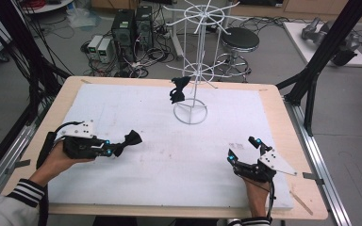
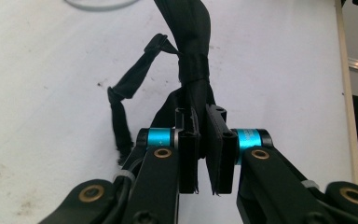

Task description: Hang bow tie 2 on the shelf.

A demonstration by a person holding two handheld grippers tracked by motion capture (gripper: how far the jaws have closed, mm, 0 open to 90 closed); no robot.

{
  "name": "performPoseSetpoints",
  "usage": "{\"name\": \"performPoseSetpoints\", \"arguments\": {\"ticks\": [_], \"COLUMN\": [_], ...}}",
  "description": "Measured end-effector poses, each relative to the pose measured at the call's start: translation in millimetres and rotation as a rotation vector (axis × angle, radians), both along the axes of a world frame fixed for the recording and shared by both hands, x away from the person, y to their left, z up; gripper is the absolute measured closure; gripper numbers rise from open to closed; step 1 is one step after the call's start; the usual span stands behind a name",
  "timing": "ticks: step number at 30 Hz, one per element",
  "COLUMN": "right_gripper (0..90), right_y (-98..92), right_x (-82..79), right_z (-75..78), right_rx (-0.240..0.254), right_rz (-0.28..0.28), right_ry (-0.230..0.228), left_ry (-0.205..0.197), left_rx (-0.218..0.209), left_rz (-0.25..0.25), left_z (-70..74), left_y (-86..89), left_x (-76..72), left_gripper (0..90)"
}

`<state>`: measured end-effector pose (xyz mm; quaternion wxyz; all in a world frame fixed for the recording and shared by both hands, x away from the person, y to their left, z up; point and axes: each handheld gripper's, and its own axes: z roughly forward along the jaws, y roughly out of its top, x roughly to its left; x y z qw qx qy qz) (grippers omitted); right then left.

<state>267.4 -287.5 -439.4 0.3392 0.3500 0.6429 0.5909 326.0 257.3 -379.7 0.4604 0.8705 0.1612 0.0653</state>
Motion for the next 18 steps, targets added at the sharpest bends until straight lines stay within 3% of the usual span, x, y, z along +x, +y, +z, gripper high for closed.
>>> {"name": "performPoseSetpoints", "arguments": {"ticks": [5, 8, 18], "right_gripper": [10.4, 10.4, 10.4], "right_y": [-1.2, -0.4, 10.5], "right_x": [3.3, 7.2, 22.4], "right_z": [14.2, 23.3, 54.8], "right_rx": [0.017, 0.048, 0.024], "right_rz": [0.054, 0.117, 0.249], "right_ry": [-0.007, 0.029, 0.049], "left_ry": [-0.008, -0.026, -0.038], "left_rx": [-0.034, -0.049, -0.125], "left_rz": [0.003, 0.003, -0.033], "left_z": [4.2, 6.8, 11.0], "left_y": [-1.6, -4.2, -12.9], "left_x": [2.4, 3.9, 7.3], "left_gripper": [83.6, 83.6, 83.6]}}
